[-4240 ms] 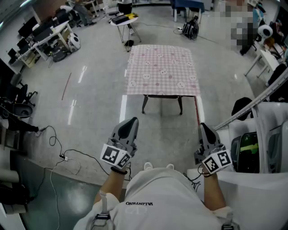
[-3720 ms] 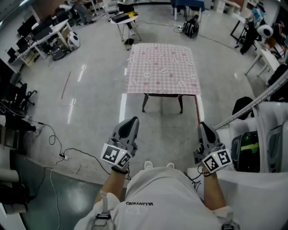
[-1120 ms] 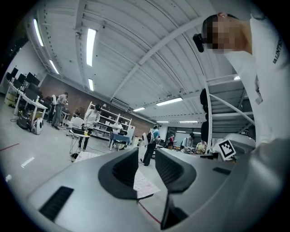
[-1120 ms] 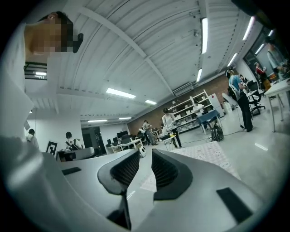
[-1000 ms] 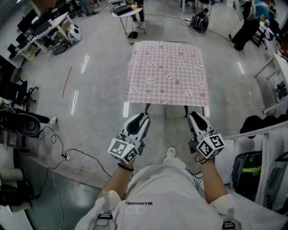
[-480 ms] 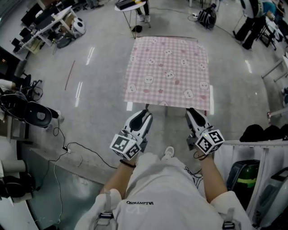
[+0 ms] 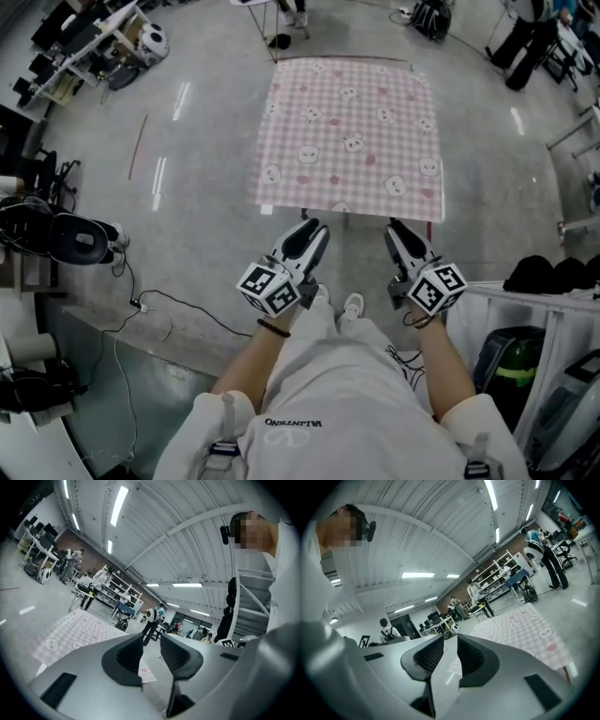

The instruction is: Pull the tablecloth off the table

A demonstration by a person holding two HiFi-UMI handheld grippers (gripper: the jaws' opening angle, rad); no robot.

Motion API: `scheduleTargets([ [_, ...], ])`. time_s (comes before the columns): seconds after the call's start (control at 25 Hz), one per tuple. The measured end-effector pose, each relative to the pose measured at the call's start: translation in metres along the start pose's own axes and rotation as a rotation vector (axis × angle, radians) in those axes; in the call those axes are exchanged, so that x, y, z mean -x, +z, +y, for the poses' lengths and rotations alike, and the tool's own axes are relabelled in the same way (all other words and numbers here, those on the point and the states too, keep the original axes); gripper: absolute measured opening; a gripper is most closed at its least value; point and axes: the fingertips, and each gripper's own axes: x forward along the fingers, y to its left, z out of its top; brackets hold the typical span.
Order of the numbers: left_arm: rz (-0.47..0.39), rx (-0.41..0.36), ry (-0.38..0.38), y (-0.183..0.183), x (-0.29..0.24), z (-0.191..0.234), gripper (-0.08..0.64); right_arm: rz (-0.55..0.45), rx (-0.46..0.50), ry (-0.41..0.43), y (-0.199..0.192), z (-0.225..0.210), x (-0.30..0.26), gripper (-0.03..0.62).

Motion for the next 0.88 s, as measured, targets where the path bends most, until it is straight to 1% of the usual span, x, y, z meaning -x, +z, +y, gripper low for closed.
scheduleTargets([
  [0.16, 0.027, 0.05, -0.008, -0.011, -0.007, 0.025, 0.114, 0.042, -0.044, -0.017, -0.017, -0.008, -0.02, 0.1],
  [0.24, 0.036, 0.097, -0.007, -0.022, -0.01, 0.037, 0.114, 0.06, -0.079, -0.024, -0.028, -0.015, -0.028, 0.1],
  [0.44, 0.034, 0.304, 0.001, -0.054, -0.013, 0.07, 0.113, 0.093, -0.176, -0.037, -0.06, -0.034, -0.041, 0.107],
  [0.52, 0.028, 0.362, 0.008, -0.063, -0.015, 0.083, 0.112, 0.119, -0.193, -0.047, -0.073, -0.041, -0.048, 0.109],
  [0.6, 0.039, 0.384, 0.017, -0.071, -0.018, 0.093, 0.11, 0.132, -0.227, -0.065, -0.082, -0.047, -0.052, 0.109],
  [0.72, 0.077, 0.405, 0.027, -0.093, -0.021, 0.104, 0.107, 0.126, -0.307, -0.097, -0.101, -0.062, -0.053, 0.109],
  [0.88, 0.093, 0.45, 0.033, -0.126, -0.03, 0.128, 0.104, 0.132, -0.358, -0.113, -0.127, -0.083, -0.064, 0.109],
])
